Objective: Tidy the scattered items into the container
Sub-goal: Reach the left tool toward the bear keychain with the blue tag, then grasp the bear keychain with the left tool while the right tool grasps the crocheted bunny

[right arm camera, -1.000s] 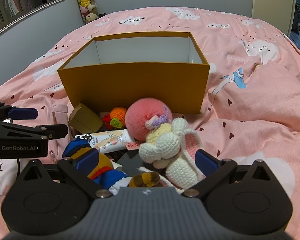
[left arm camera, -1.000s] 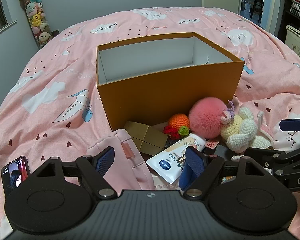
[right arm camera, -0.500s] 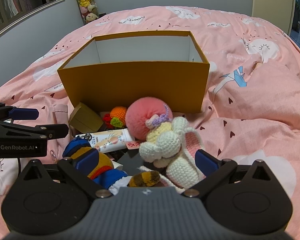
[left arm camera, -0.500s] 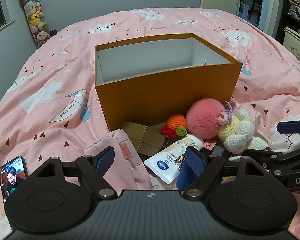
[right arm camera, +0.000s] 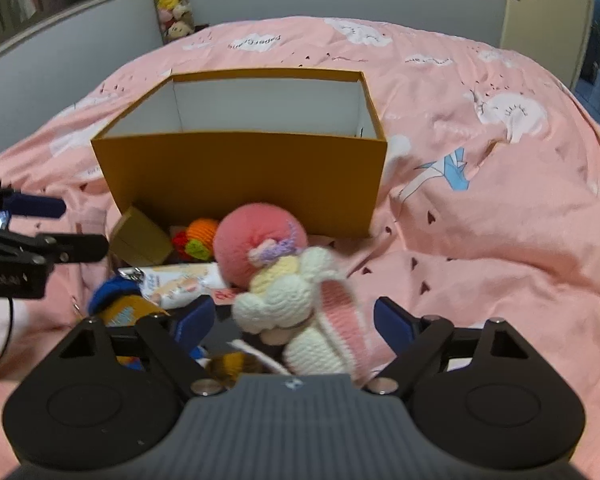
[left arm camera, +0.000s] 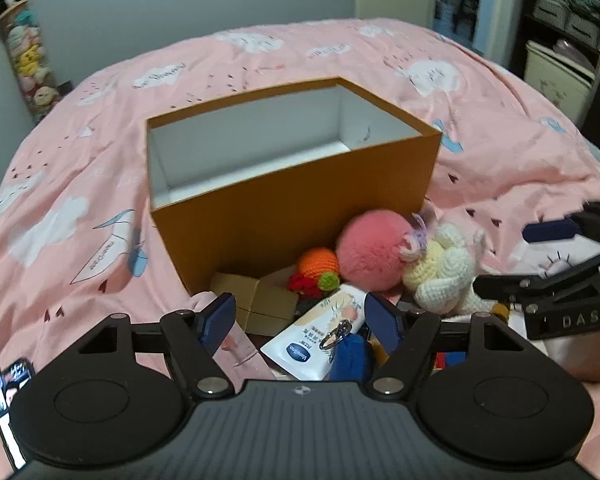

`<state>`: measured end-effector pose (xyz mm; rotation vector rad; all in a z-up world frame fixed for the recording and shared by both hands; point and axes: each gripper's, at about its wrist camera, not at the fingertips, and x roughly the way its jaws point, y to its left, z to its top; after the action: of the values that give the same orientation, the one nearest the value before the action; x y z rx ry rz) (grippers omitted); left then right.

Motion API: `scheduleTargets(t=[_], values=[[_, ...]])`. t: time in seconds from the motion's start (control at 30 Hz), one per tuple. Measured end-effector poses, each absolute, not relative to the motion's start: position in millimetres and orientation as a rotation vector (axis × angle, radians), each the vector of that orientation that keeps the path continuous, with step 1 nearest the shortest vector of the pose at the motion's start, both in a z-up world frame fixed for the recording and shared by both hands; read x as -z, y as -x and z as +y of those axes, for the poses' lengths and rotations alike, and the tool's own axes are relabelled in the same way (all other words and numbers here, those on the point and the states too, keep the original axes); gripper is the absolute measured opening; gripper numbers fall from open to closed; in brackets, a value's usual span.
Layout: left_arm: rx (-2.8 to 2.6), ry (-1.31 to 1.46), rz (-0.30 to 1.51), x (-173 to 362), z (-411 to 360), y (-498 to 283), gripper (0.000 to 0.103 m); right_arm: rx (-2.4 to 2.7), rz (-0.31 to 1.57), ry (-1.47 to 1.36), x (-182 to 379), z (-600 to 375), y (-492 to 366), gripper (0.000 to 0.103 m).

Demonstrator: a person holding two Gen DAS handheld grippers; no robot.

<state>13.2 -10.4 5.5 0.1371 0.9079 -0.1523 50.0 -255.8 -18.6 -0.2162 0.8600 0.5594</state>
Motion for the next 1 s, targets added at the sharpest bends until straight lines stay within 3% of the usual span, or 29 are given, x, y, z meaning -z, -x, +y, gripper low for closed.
scheduleTargets(t=[0.43,0.83,1.0], values=[[0.296,-0.090,1.039,-7.8,5.4,-14.6,0.077,-0.628,0.969,0.294,40.2,-255.7,-75.0,0.081],[0.385,0.114,1.199,-14.0,-0.7,-4.4,0.073,-0.784,0.923,0.303,13.8,-261.4,-50.3,0.075],[0.424,0.091,1.241,-4.7,-11.3,-2.5,0.065,-0.919,0.917,0.326,6.3,-259.0,-32.0,0.073]])
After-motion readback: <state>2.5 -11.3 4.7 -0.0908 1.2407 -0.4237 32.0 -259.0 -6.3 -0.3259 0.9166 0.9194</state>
